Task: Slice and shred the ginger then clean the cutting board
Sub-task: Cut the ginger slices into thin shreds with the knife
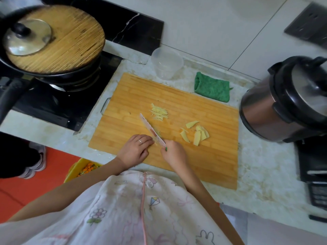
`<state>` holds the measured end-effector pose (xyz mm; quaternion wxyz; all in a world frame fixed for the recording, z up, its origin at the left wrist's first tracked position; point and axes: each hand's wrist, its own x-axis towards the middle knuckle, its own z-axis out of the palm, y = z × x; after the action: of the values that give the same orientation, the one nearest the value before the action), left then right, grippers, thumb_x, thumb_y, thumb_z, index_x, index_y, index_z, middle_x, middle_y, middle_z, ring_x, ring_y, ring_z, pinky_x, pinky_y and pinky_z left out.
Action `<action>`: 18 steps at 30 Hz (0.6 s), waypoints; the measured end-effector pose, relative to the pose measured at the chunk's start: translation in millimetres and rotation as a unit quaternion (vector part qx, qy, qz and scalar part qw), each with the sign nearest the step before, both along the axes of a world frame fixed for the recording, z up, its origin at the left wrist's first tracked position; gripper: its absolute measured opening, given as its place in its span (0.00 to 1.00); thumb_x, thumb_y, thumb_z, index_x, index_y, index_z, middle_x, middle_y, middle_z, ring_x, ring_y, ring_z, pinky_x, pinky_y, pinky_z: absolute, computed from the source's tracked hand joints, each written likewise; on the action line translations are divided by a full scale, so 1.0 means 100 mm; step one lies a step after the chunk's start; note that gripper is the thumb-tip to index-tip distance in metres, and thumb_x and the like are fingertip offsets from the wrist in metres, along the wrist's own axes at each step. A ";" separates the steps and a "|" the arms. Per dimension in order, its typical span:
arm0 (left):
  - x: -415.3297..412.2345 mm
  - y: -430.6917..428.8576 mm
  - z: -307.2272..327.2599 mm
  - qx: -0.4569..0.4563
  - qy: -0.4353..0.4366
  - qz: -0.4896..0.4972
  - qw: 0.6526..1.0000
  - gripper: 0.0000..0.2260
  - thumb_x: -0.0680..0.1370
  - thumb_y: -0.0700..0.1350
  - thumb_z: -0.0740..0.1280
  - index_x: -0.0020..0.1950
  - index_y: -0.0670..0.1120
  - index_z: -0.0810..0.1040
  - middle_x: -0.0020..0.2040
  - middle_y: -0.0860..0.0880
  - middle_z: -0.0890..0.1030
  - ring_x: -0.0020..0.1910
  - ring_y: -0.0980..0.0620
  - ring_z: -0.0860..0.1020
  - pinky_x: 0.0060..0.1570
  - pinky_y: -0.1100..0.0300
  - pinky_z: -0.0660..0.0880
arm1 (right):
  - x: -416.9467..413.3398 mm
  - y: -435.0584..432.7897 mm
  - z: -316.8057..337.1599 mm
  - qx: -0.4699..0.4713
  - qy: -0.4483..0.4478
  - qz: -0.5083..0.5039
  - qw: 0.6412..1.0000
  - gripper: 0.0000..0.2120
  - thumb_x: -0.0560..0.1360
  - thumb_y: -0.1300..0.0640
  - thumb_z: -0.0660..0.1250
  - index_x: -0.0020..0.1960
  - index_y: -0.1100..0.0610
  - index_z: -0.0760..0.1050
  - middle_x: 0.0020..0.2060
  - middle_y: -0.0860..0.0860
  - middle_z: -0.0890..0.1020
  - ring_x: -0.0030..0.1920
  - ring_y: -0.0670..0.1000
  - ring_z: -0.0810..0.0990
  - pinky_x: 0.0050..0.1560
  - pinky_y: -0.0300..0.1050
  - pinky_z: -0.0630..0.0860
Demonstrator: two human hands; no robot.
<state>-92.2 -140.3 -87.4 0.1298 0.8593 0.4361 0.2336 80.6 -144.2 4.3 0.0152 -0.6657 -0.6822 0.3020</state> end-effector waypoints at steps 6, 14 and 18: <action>-0.03 -0.02 -0.03 0.024 0.004 0.008 1.000 0.15 0.75 0.41 0.61 0.58 0.42 0.80 0.56 0.47 0.81 0.56 0.49 0.76 0.61 0.51 0.68 | 0.11 -0.11 0.07 0.031 -0.021 0.032 0.999 0.14 0.76 0.61 0.58 0.59 0.54 0.76 0.38 0.60 0.80 0.41 0.61 0.77 0.34 0.44 0.61; -0.01 -0.02 -0.03 0.048 0.008 0.008 0.999 0.15 0.73 0.41 0.61 0.55 0.42 0.82 0.54 0.46 0.82 0.55 0.49 0.74 0.60 0.51 0.68 | 0.12 -0.20 0.03 0.042 -0.065 0.081 0.994 0.23 0.78 0.59 0.56 0.71 0.45 0.67 0.42 0.57 0.82 0.43 0.59 0.79 0.34 0.44 0.64; -0.01 -0.02 -0.05 0.058 -0.001 0.019 0.998 0.14 0.72 0.41 0.61 0.53 0.42 0.82 0.51 0.46 0.82 0.52 0.48 0.74 0.59 0.52 0.68 | 0.09 -0.23 0.04 0.036 -0.086 0.103 0.990 0.24 0.79 0.62 0.54 0.73 0.48 0.64 0.42 0.56 0.82 0.37 0.56 0.76 0.30 0.44 0.62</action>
<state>-93.3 -141.9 -92.6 0.0757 0.8565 0.4382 0.2620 89.7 -167.6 8.3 -0.0505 -0.6145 -0.7563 0.2189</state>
